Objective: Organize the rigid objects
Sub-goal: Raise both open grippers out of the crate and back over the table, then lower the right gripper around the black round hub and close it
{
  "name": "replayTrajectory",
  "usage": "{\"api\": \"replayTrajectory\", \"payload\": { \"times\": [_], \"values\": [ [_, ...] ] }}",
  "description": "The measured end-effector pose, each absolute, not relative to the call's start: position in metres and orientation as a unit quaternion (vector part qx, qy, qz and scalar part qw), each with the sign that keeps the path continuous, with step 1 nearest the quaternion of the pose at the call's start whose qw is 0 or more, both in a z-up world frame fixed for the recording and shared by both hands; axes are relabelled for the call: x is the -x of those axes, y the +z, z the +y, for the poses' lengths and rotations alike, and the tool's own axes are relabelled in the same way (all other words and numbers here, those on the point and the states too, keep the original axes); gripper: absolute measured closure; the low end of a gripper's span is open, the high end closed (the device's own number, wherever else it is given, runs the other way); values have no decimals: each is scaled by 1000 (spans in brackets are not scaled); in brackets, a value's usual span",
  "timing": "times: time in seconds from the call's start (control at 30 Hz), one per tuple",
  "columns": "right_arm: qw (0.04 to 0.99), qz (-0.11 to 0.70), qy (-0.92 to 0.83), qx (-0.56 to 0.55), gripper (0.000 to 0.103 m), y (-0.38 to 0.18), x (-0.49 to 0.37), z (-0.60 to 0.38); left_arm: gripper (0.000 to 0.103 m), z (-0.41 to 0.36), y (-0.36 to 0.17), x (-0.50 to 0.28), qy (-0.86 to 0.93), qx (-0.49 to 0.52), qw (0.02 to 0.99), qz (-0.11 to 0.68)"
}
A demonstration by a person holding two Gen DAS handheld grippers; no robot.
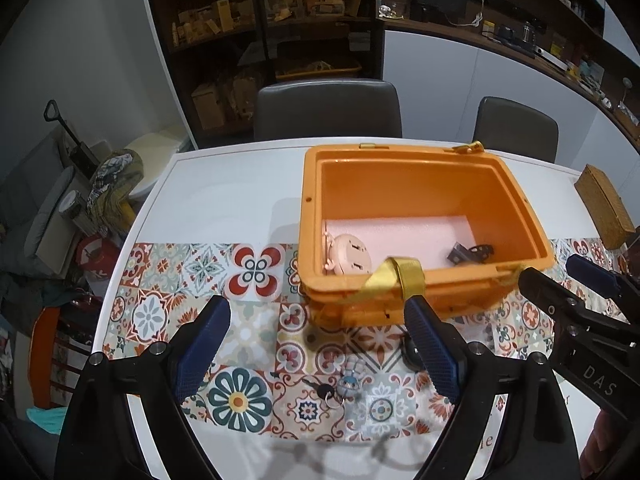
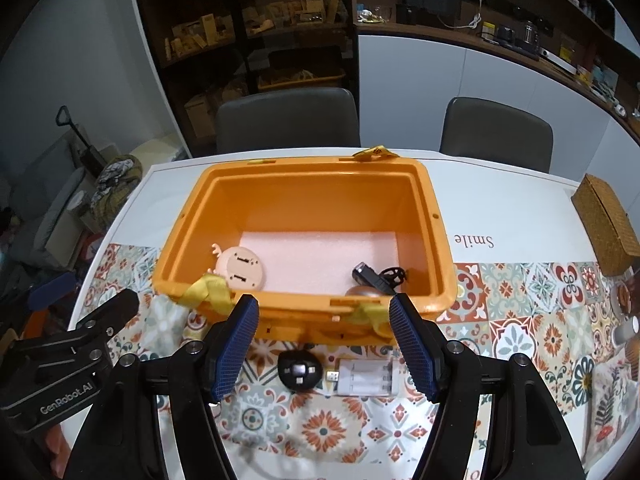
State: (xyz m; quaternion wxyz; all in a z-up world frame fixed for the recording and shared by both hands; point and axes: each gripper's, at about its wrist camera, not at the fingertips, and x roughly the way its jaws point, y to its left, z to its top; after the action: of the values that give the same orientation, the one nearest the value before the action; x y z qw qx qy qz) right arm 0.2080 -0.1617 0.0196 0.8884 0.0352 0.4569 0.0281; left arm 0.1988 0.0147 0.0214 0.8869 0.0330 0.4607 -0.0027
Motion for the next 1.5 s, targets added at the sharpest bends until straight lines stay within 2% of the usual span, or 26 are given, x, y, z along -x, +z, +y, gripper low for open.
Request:
{"api": "replayTrajectory", "payload": {
  "times": [0.7,1.5],
  "values": [
    [884,463,59,-33,35,-28,-161,-159,13,19,-43,-163,7,-7,856,518],
    [865,491,99,-21,32,-106,-177,-136,13,45,-116,-157,51,26,823,565]
  ]
}}
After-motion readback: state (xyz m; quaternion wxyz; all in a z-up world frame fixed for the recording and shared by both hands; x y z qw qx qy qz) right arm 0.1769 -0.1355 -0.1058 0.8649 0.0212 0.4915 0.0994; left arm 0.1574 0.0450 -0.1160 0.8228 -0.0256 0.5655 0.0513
